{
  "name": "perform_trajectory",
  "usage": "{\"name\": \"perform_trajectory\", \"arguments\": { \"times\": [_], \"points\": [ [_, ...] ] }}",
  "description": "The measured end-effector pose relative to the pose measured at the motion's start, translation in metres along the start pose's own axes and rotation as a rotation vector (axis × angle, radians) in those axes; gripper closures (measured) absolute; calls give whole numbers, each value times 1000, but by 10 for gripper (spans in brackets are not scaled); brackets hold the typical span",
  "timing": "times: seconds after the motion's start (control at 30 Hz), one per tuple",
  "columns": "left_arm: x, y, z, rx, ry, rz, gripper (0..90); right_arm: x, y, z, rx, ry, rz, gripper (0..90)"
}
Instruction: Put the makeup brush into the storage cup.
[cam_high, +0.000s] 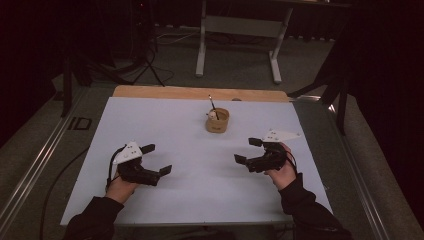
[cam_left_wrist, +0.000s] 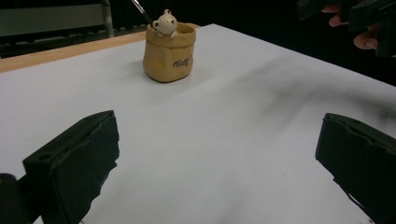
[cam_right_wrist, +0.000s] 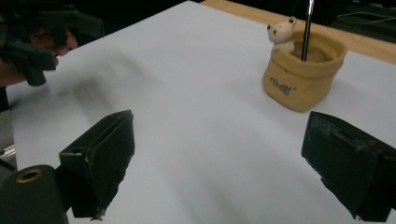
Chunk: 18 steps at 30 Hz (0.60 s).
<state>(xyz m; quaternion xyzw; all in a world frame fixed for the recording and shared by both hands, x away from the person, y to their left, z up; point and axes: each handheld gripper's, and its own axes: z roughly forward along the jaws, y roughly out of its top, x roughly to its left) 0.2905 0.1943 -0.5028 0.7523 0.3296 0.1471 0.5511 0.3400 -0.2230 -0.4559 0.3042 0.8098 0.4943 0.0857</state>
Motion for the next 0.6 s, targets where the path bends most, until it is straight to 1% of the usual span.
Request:
{"name": "perform_trajectory", "arguments": {
  "times": [0.03,0.1,0.13,0.2,0.27,0.33,0.43,0.53,0.6],
  "points": [
    [0,0,0,0,0,1,3,0,-3,-1,-2,6,3,94],
    [0,0,0,2,-1,1,3,0,-7,-2,5,1,-4,94],
    [0,0,0,1,-1,0,3,0,-9,-3,-4,6,-6,94],
    [0,0,0,3,-2,0,3,0,-12,-4,-3,4,1,94],
    [-1,0,0,-1,-6,-3,3,-1,-15,-6,-10,13,11,94],
    [-1,0,0,3,-4,2,3,-1,-19,-8,-9,6,11,94],
    [-1,-1,0,3,-6,-2,3,-2,-23,-9,-3,-1,13,94],
    [-1,-2,2,4,-9,-3,3,-5,-30,-11,3,-8,31,94],
    [-1,-2,3,9,-12,1,3,-7,-33,-12,0,-17,28,94]
  ]
}}
